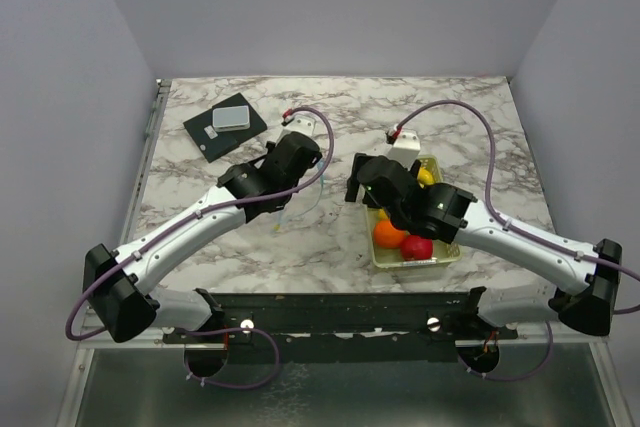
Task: Place the food in the zip-top bag and seal the zipper
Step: Adjust the zipper food storage bag at the center of the board, then pick up the fake fruit from the bin.
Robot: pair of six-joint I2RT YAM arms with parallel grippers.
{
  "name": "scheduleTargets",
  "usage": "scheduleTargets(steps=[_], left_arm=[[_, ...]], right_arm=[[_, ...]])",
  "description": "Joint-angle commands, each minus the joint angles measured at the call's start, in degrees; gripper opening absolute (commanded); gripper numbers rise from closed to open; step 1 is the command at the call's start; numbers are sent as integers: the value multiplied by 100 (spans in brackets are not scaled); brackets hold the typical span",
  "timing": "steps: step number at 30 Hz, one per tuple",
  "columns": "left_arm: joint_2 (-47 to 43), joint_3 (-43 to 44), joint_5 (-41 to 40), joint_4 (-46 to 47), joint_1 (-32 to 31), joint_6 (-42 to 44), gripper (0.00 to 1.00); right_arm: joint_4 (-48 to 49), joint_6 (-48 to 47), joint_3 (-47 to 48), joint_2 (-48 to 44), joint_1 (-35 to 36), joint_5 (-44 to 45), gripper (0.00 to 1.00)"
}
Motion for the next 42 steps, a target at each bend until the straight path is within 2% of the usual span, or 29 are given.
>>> scheduleTargets(steps=[1, 9, 19, 29, 30, 31, 32, 42], left_arm=[[-141, -313, 147, 328, -45, -81, 0], [-331, -668, 398, 614, -41, -163, 0], [-443, -900, 452, 690, -53, -144, 0], [-483, -990, 336, 692, -56, -89, 0], [-477, -993, 329, 692, -57, -90, 0], [-474, -992, 329, 686, -56, -90, 0], [-471, -992, 336, 690, -55, -87, 0], [-457, -1001, 355, 683, -63, -82, 0]], right_arm=[[-775, 22, -176, -315, -191, 574, 91], [-1086, -37, -403, -533, -828, 362, 100], [-946, 52, -927, -650, -1703, -183, 100], [-750, -89, -1168, -468, -2136, -430, 100], [-737, -92, -1201, -453, -2161, -1108, 100], [-716, -86, -1234, -442, -2180, -551, 100], [-690, -89, -1269, -432, -2205, -498, 100], [-285, -85, -1616, -293, -2445, -870, 100]])
